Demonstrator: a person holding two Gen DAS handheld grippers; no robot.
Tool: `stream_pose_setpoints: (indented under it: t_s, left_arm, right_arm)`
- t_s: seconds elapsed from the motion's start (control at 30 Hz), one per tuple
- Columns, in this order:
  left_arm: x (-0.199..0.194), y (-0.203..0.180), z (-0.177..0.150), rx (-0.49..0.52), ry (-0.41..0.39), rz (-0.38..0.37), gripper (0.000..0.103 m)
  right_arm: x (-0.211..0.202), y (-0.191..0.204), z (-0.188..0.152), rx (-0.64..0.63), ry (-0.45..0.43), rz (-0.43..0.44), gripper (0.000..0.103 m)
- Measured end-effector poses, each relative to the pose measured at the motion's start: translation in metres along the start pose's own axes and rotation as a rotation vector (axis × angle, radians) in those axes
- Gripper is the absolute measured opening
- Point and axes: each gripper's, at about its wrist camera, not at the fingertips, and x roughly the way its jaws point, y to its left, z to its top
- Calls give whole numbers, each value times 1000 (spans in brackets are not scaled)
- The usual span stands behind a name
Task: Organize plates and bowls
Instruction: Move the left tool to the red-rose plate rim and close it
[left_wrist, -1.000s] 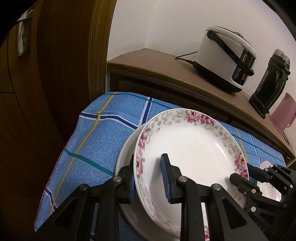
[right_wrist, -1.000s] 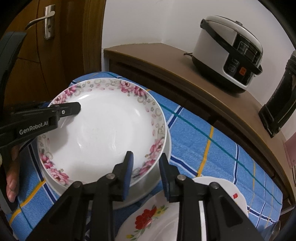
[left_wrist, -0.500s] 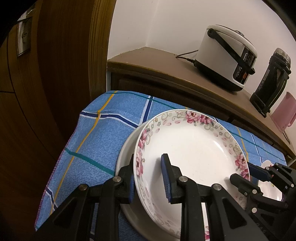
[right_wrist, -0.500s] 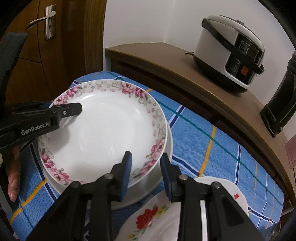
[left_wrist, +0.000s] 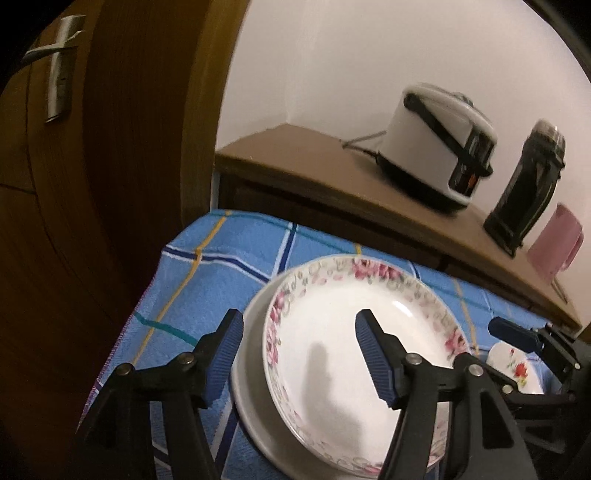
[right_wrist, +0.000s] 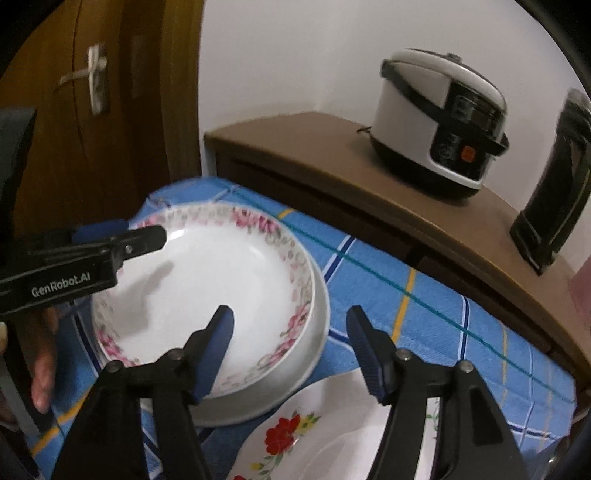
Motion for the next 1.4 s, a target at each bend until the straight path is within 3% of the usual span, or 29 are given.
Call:
stream_pose_setpoints:
  t_s: [0.1, 0.4, 0.6, 0.7, 0.93, 1.1, 1.27, 1.4]
  left_arm:
    - [-5, 2, 2, -17, -33, -10, 66]
    - [-17, -10, 0, 41, -95, -18, 66]
    - [-41, -30, -8, 62, -157, -79, 66]
    - [-52, -51, -22, 78, -137, -141, 66]
    - [-50, -105, -57, 220, -53, -214, 66]
    - [-39, -115, -71, 227, 22, -244, 63]
    - [-34, -125, -77, 253, 86, -287, 54]
    - [-28, -130, -79, 267, 128, -304, 54]
  right_arm:
    - [-10, -15, 0, 94, -46, 8, 64]
    - [-69, -62, -40, 297, -131, -196, 63]
    - [-83, -80, -73, 350, -100, -315, 55]
    - [-81, -80, -84, 347, -63, -345, 55]
    - [-73, -86, -100, 354, -23, -375, 53]
    - [-68, -89, -103, 364, 4, -376, 52]
    - [-63, -93, -105, 379, 39, -371, 47]
    - [-59, -94, -106, 385, 65, -354, 45]
